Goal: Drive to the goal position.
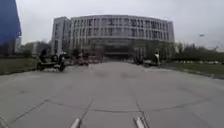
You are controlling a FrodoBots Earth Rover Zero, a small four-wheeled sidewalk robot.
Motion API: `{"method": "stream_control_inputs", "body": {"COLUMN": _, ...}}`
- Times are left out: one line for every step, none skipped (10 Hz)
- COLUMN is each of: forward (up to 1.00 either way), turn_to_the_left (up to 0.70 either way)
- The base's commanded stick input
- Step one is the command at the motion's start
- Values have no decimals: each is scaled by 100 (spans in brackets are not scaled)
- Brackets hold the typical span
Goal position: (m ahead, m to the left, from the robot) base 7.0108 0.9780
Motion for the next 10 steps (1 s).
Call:
{"method": "stream_control_inputs", "body": {"forward": 100, "turn_to_the_left": 1}}
{"method": "stream_control_inputs", "body": {"forward": 100, "turn_to_the_left": 1}}
{"method": "stream_control_inputs", "body": {"forward": 100, "turn_to_the_left": 1}}
{"method": "stream_control_inputs", "body": {"forward": 100, "turn_to_the_left": 1}}
{"method": "stream_control_inputs", "body": {"forward": 100, "turn_to_the_left": 1}}
{"method": "stream_control_inputs", "body": {"forward": 100, "turn_to_the_left": 1}}
{"method": "stream_control_inputs", "body": {"forward": 100, "turn_to_the_left": 1}}
{"method": "stream_control_inputs", "body": {"forward": 100, "turn_to_the_left": 1}}
{"method": "stream_control_inputs", "body": {"forward": 100, "turn_to_the_left": 1}}
{"method": "stream_control_inputs", "body": {"forward": 100, "turn_to_the_left": 1}}
